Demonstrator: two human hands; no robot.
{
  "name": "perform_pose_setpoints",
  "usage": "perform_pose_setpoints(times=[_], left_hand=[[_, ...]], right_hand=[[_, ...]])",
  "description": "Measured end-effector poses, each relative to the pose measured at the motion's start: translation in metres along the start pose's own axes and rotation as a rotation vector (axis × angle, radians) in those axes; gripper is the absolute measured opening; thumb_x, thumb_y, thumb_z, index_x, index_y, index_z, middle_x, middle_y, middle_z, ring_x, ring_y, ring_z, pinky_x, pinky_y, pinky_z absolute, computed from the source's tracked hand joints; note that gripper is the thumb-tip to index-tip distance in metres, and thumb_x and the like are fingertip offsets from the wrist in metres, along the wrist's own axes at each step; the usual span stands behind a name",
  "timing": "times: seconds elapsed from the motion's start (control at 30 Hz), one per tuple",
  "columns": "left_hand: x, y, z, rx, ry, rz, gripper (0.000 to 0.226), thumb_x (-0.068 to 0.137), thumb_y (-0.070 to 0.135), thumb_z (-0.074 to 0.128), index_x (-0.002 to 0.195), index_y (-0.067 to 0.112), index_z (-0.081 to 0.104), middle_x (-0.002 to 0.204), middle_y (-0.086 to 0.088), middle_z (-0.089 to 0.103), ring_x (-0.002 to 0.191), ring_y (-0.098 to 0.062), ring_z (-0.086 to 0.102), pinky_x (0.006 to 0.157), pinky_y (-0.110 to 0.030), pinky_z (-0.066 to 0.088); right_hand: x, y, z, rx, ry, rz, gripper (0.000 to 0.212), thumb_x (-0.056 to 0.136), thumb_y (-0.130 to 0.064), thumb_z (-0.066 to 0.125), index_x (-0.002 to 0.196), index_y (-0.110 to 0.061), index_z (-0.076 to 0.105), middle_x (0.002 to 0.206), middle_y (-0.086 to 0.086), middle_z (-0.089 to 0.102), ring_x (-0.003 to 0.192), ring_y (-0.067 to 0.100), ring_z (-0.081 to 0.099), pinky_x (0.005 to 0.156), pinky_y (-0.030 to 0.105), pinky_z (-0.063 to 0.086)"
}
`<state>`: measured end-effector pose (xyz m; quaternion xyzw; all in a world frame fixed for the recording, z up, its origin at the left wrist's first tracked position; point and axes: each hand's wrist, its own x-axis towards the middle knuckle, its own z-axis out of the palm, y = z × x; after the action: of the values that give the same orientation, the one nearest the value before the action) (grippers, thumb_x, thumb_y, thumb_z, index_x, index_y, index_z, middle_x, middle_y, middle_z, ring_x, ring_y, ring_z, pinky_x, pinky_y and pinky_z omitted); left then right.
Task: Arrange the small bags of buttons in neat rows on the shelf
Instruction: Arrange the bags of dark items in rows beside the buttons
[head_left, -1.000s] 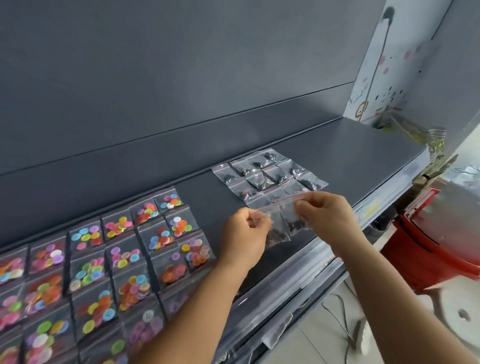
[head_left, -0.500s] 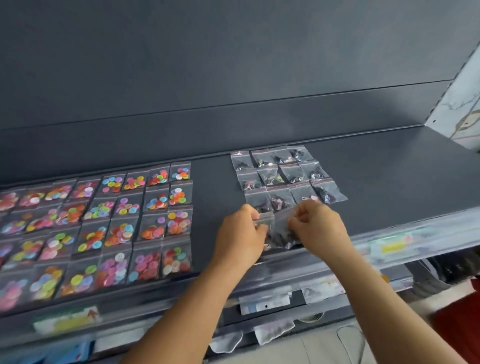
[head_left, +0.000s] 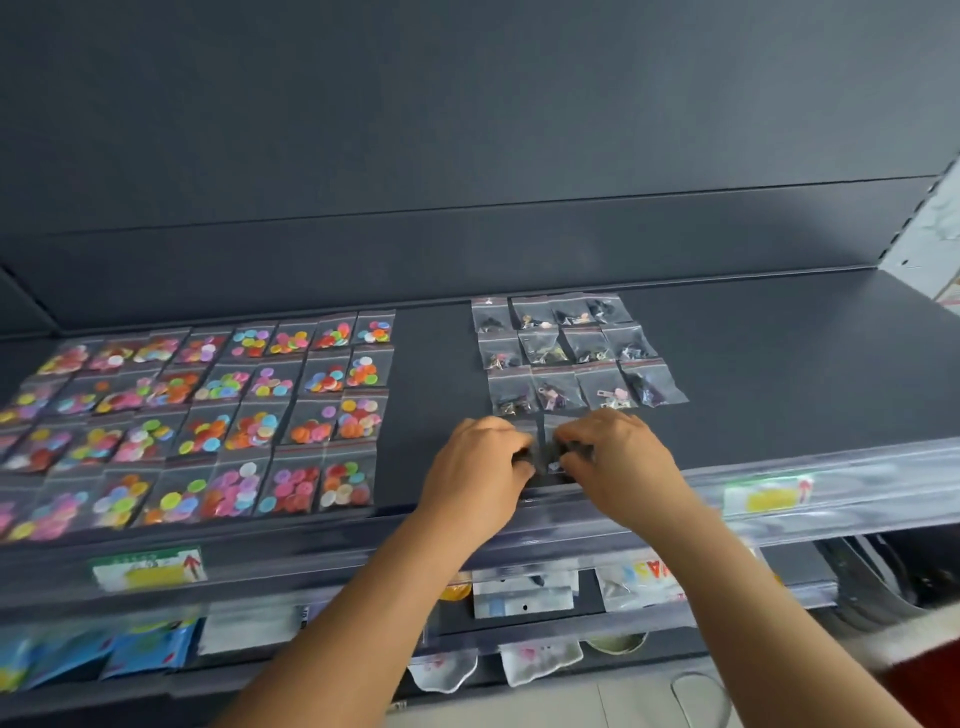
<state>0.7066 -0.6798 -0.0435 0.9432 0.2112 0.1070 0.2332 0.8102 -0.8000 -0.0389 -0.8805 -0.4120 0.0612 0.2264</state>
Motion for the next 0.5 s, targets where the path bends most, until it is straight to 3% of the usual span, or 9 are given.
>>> perform_pose_setpoints(times=[0.27,0.43,0.5], left_hand=[[0.002,0.005,0.009,-0.019,0.075,-0.017,0.021,0.092,0.020,0.058,0.107,0.012,0.070,0.115,0.000,0.062,0.108,-0.021,0.047,0.082,-0.033,0.043],[0.001,0.008,0.011,-0.002,0.065,-0.031,0.032,0.092,0.023,0.058,0.123,0.016,0.062,0.127,0.001,0.057,0.116,-0.020,0.044,0.089,-0.032,0.040],[0.000,0.008,0.010,0.025,0.055,-0.022,0.044,0.094,0.026,0.056,0.136,0.017,0.050,0.136,0.002,0.051,0.124,-0.019,0.040,0.097,-0.031,0.038]], right_hand=[[0.002,0.005,-0.001,-0.097,-0.011,0.002,0.015,0.087,-0.013,0.055,0.094,-0.018,0.068,0.105,0.003,0.058,0.100,0.027,0.048,0.072,0.024,0.035],[0.002,0.006,-0.004,-0.108,-0.052,0.005,0.017,0.088,-0.015,0.055,0.100,-0.019,0.067,0.112,0.002,0.056,0.108,0.026,0.047,0.075,0.027,0.041],[0.001,0.005,-0.005,-0.103,-0.050,0.003,0.027,0.089,-0.018,0.054,0.114,-0.020,0.064,0.121,0.001,0.055,0.114,0.025,0.045,0.084,0.029,0.042]])
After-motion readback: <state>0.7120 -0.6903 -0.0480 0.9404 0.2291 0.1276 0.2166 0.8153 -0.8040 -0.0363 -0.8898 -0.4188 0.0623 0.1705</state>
